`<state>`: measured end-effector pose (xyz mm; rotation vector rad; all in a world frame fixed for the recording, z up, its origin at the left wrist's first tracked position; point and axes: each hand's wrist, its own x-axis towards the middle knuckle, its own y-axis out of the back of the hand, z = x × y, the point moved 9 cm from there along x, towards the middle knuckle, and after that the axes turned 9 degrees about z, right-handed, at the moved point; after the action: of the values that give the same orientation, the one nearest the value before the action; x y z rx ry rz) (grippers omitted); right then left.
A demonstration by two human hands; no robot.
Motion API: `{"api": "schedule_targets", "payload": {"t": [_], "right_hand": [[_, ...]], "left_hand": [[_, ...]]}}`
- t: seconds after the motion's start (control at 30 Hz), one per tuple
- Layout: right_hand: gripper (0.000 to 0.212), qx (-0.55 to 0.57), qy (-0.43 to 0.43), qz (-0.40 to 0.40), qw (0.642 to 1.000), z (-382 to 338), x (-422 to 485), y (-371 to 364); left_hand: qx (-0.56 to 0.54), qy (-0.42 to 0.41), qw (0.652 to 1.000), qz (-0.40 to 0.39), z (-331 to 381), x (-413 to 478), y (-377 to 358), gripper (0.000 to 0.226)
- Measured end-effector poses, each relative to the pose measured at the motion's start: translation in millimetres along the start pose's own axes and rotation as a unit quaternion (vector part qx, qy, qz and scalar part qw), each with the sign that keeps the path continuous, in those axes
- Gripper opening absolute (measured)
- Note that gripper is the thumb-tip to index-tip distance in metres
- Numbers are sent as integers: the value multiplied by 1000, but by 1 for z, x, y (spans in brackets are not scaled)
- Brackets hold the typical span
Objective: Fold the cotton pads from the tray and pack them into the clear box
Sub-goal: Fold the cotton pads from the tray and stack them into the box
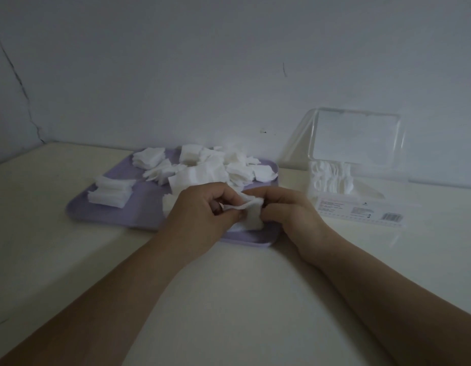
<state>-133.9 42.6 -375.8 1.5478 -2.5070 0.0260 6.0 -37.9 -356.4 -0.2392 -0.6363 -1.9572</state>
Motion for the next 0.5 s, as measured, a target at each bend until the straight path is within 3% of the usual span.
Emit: {"api": "schedule_targets", "payload": {"t": [0.07,0.2,0.27,0.37,0.5], "right_hand": [[42,-11,16,-20,1000,-4,-2,-3],[19,-97,91,21,991,-13,-5,0],[23,-107,109,38,988,-16,-4,2],[32,-141,129,53,980,-20,-4,3],[51,-181,123,75,973,-15,-3,4]], "left_hand": [[11,-6,1000,8,-1,0,1,21],[30,-15,999,23,3,0,5,36],[36,-19,999,24,0,1,6,45],[78,-45,996,19,-2,2,3,19],[79,-15,997,18,-8,2,2,18]]}}
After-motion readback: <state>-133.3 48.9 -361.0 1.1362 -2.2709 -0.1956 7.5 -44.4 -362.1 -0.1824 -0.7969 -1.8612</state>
